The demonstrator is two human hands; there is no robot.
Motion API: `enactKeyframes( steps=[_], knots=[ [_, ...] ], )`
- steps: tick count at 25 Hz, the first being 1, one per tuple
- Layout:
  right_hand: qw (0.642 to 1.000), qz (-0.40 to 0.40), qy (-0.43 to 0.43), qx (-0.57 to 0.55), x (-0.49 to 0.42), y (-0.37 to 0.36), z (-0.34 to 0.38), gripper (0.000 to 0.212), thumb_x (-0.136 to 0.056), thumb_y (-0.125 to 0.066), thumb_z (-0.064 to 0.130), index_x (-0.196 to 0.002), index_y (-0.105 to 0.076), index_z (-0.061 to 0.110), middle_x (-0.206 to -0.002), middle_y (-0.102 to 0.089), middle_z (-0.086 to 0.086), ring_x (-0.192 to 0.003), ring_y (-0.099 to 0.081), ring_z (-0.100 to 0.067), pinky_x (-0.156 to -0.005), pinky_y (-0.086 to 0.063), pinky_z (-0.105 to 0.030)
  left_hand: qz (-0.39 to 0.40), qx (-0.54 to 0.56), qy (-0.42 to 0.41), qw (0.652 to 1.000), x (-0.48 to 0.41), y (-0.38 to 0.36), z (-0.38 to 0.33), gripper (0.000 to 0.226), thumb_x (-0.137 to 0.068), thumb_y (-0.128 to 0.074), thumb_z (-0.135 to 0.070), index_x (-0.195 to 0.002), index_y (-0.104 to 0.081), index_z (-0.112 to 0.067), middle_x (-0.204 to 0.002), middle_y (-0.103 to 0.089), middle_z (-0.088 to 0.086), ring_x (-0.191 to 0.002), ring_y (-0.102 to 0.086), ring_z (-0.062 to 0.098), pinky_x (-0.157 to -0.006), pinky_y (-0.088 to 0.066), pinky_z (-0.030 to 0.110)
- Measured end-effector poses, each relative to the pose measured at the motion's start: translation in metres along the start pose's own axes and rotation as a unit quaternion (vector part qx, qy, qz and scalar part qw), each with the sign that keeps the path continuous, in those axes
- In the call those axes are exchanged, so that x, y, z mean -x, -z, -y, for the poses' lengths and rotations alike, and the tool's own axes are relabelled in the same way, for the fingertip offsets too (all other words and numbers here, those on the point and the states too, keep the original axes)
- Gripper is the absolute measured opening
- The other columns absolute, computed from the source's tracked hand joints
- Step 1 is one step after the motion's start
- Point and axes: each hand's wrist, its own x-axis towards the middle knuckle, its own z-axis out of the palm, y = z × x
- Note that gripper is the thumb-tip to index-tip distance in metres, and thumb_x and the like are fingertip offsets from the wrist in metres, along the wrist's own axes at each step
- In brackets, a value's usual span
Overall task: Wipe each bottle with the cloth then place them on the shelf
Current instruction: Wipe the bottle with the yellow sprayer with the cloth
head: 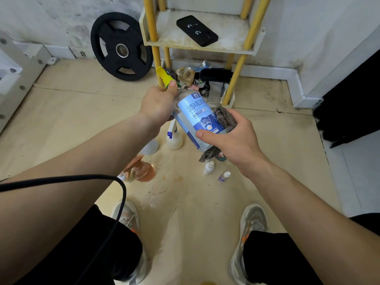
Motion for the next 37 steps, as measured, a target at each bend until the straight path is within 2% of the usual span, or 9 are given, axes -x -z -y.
enactKeyframes(
  steps=[2, 5, 8, 11, 16, 20, 24, 27, 37],
  knots=[
    [1.0, -0.019, -0.004, 0.012, -0.001, 0.002, 0.003, 0.054, -0.059, -0.096, 0.031, -0.105, -0.067, 0.029, -0.093, -0.074, 0.015, -0.08, -0.071, -0.002, -0.072, -0.061, -0.029, -0.001, -0.207, -0.053, 0.977, -0.003, 0.01, 0.002, 0.059, -0.103, -0.032, -0.049, -0.096, -0.067, -0.003, -0.093, -0.073, 0.014, -0.082, -0.071, 0.032, -0.082, -0.057, 0.049],
    [0.997, -0.051, -0.038, 0.038, -0.004, 0.006, 0.005, 0.058, -0.055, -0.094, 0.038, -0.105, -0.068, 0.029, -0.094, -0.073, 0.014, -0.078, -0.07, -0.001, -0.062, -0.055, -0.021, -0.035, -0.476, -0.215, 0.852, 0.002, 0.02, 0.005, 0.03, -0.096, -0.043, -0.036, -0.111, -0.06, -0.017, -0.104, -0.068, 0.006, -0.095, -0.064, 0.036, -0.077, -0.054, 0.046],
    [0.996, -0.054, -0.059, 0.043, -0.006, 0.009, 0.008, 0.053, -0.051, -0.091, 0.042, -0.098, -0.069, 0.03, -0.09, -0.075, 0.013, -0.078, -0.072, -0.005, -0.068, -0.058, -0.027, 0.061, -0.511, -0.427, 0.743, 0.019, 0.015, 0.007, 0.075, -0.077, -0.075, -0.041, -0.141, -0.042, -0.022, -0.133, -0.052, 0.005, -0.12, -0.052, 0.03, -0.084, -0.051, 0.041],
    [0.997, -0.036, -0.058, 0.026, -0.005, 0.009, 0.011, 0.051, -0.052, -0.092, 0.04, -0.096, -0.071, 0.029, -0.088, -0.075, 0.013, -0.081, -0.072, -0.006, -0.07, -0.06, -0.03, 0.089, -0.549, -0.506, 0.66, 0.023, 0.002, 0.015, 0.099, -0.065, -0.08, -0.052, -0.148, -0.035, -0.022, -0.145, -0.046, 0.004, -0.134, -0.042, 0.028, -0.106, -0.042, 0.044],
    [0.999, -0.005, -0.032, 0.006, -0.002, 0.011, 0.015, 0.051, -0.062, -0.092, 0.035, -0.107, -0.069, 0.028, -0.096, -0.075, 0.011, -0.086, -0.073, -0.005, -0.075, -0.062, -0.031, 0.051, -0.496, -0.556, 0.665, 0.022, -0.006, 0.017, 0.066, -0.075, -0.058, -0.051, -0.131, -0.055, -0.015, -0.123, -0.064, 0.005, -0.112, -0.06, 0.029, -0.095, -0.047, 0.04],
    [0.989, -0.056, 0.113, 0.082, 0.005, 0.006, 0.019, 0.057, -0.087, -0.073, 0.041, -0.138, -0.052, 0.028, -0.127, -0.064, 0.011, -0.114, -0.061, -0.001, -0.091, -0.053, -0.018, 0.041, -0.433, -0.425, 0.794, 0.035, -0.011, 0.017, 0.075, -0.06, -0.059, -0.065, -0.125, -0.055, -0.029, -0.104, -0.067, -0.009, -0.091, -0.064, 0.023, -0.067, -0.053, 0.038],
    [0.954, -0.064, 0.231, 0.18, 0.018, -0.007, 0.012, 0.062, -0.101, -0.05, 0.034, -0.156, -0.03, 0.014, -0.155, -0.041, -0.005, -0.143, -0.038, -0.012, -0.113, -0.034, -0.017, 0.045, -0.37, -0.355, 0.857, 0.033, -0.013, 0.014, 0.057, -0.058, -0.069, -0.063, -0.103, -0.047, -0.037, -0.076, -0.055, -0.015, -0.067, -0.051, 0.015, -0.06, -0.039, 0.03],
    [0.935, -0.074, 0.277, 0.21, 0.018, -0.005, 0.008, 0.055, -0.104, -0.045, 0.031, -0.154, -0.037, 0.007, -0.155, -0.044, -0.009, -0.144, -0.041, -0.018, -0.113, -0.042, -0.035, 0.062, -0.349, -0.337, 0.872, 0.032, -0.013, 0.016, 0.055, -0.059, -0.074, -0.062, -0.095, -0.042, -0.036, -0.068, -0.053, -0.015, -0.061, -0.052, 0.01, -0.057, -0.042, 0.031],
    [0.902, -0.069, 0.375, 0.202, 0.015, 0.001, 0.005, 0.04, -0.102, -0.054, 0.025, -0.139, -0.059, 0.011, -0.145, -0.057, -0.011, -0.137, -0.051, -0.021, -0.109, -0.047, -0.041, 0.099, -0.323, -0.321, 0.885, 0.033, -0.015, 0.015, 0.062, -0.056, -0.062, -0.065, -0.108, -0.052, -0.033, -0.081, -0.063, -0.015, -0.071, -0.059, 0.009, -0.07, -0.052, 0.035]
  ],
)
